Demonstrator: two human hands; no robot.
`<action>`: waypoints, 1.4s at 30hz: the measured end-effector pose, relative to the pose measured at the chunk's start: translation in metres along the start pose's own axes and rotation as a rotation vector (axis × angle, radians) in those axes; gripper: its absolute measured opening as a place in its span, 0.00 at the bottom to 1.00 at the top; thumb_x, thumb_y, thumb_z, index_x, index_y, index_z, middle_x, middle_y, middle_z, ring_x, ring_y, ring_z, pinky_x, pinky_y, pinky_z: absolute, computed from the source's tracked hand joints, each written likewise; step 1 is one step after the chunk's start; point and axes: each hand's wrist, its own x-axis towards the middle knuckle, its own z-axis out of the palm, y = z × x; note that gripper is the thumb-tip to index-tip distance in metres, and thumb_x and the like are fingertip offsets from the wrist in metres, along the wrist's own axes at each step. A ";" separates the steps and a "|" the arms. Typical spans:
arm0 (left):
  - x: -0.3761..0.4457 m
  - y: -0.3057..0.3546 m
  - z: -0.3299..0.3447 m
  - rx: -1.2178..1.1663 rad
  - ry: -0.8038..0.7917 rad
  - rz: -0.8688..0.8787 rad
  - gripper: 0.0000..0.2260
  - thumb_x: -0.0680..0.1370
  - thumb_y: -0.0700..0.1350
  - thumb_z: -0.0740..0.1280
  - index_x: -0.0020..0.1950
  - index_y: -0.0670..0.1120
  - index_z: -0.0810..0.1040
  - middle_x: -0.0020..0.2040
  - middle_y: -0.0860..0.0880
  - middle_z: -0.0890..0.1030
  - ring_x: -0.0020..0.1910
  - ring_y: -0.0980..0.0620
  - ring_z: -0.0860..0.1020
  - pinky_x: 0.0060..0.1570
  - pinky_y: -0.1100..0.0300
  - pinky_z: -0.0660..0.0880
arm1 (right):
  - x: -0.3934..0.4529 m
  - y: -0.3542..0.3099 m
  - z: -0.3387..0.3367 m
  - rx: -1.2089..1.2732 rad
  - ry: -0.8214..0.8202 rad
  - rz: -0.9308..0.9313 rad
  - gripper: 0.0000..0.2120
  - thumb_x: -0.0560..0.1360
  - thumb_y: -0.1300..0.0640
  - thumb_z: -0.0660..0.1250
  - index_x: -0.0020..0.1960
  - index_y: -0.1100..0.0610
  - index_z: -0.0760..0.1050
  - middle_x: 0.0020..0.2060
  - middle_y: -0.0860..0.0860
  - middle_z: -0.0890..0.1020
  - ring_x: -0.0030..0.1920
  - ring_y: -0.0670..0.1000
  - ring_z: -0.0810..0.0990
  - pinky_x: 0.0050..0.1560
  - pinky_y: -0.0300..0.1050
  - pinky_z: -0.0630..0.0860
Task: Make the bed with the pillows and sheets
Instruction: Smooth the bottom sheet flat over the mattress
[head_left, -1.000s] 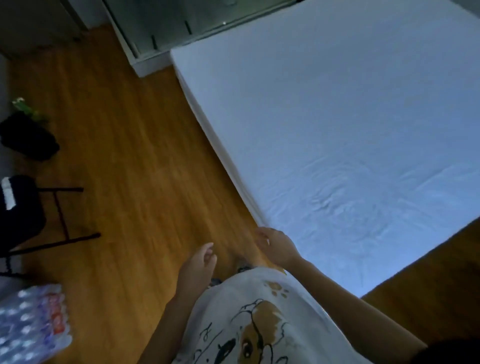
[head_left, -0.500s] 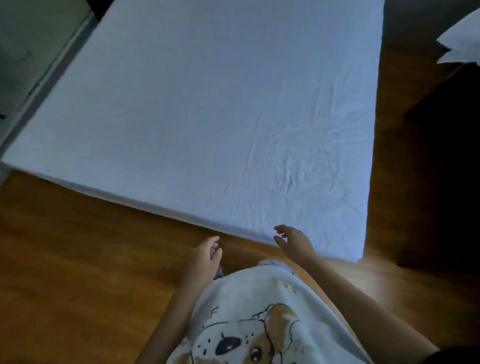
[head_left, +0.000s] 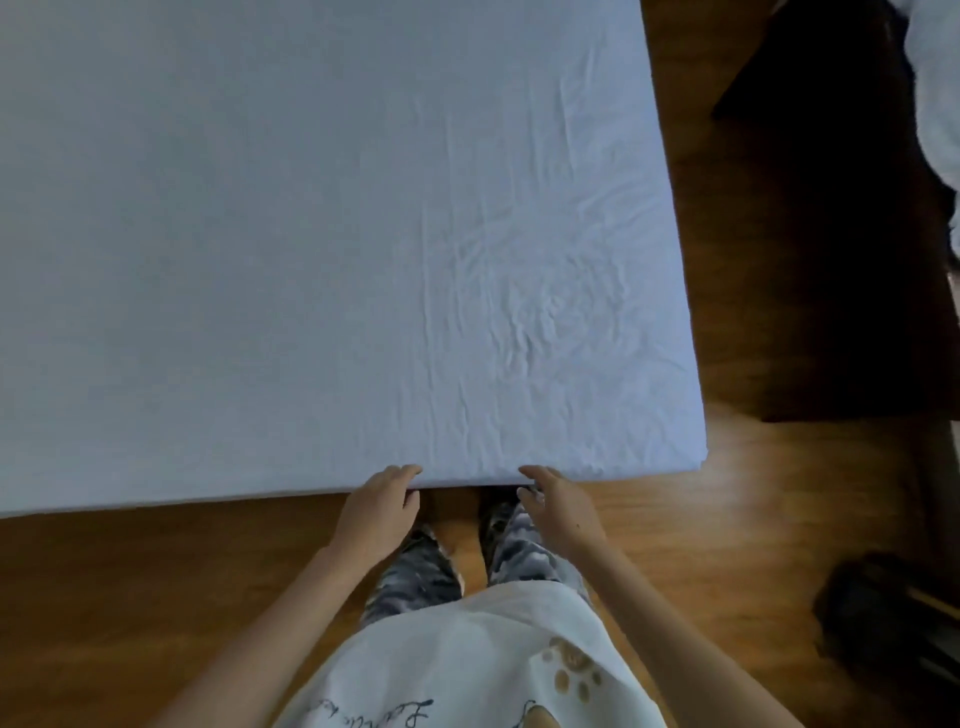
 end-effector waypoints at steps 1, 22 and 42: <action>0.011 0.008 0.008 0.003 -0.022 0.000 0.18 0.82 0.46 0.59 0.72 0.47 0.69 0.66 0.50 0.75 0.64 0.51 0.74 0.61 0.57 0.72 | 0.012 0.004 -0.006 -0.005 -0.015 -0.003 0.20 0.81 0.49 0.59 0.71 0.51 0.68 0.67 0.49 0.73 0.62 0.50 0.76 0.58 0.43 0.73; 0.377 -0.008 0.122 0.148 0.440 0.154 0.25 0.79 0.51 0.59 0.72 0.39 0.68 0.74 0.34 0.64 0.71 0.34 0.64 0.69 0.42 0.63 | 0.362 0.101 0.009 -0.308 0.453 -0.292 0.24 0.79 0.49 0.60 0.70 0.62 0.68 0.68 0.62 0.71 0.69 0.62 0.68 0.69 0.56 0.67; 0.592 0.040 0.078 0.350 0.526 0.185 0.31 0.80 0.58 0.49 0.79 0.42 0.55 0.78 0.35 0.52 0.77 0.35 0.51 0.75 0.40 0.47 | 0.571 0.106 -0.101 -0.512 0.543 -0.241 0.31 0.80 0.38 0.48 0.79 0.50 0.50 0.78 0.52 0.51 0.78 0.53 0.47 0.74 0.49 0.41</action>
